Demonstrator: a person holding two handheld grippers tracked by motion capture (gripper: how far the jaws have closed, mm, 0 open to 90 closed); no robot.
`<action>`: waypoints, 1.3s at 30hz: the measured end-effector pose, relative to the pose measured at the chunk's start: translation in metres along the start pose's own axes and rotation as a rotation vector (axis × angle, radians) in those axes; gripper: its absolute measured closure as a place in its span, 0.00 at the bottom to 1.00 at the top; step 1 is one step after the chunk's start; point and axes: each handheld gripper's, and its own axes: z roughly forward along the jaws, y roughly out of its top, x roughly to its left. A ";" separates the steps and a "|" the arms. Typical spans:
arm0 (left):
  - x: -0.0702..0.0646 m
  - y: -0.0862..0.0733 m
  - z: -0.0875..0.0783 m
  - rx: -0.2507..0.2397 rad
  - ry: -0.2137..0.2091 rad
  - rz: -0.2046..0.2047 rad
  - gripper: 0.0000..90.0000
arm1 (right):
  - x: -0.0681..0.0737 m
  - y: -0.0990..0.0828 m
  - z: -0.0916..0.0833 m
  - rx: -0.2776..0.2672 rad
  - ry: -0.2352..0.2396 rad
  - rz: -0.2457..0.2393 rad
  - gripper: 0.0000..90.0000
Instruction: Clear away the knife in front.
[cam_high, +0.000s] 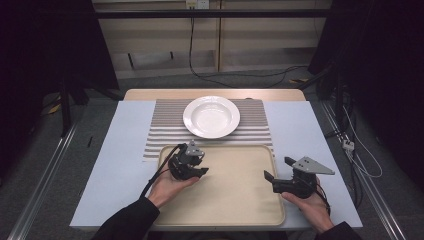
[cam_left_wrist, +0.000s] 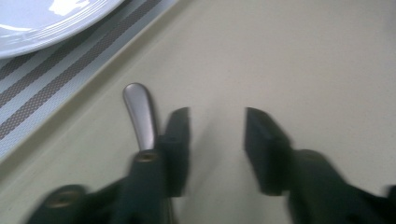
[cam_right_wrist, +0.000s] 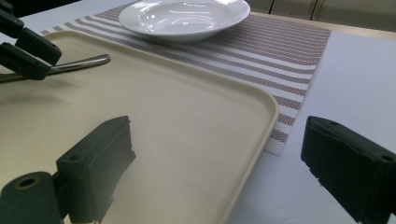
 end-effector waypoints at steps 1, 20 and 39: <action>0.000 0.000 0.002 -0.003 -0.007 -0.009 0.81 | 0.000 0.000 0.000 -0.002 0.001 0.001 0.10; 0.010 -0.006 0.008 0.105 0.027 0.022 1.00 | 0.000 0.000 -0.001 -0.002 0.000 0.005 0.10; 0.023 -0.009 0.002 0.135 0.048 -0.013 1.00 | 0.001 0.000 0.000 -0.001 0.000 -0.001 0.10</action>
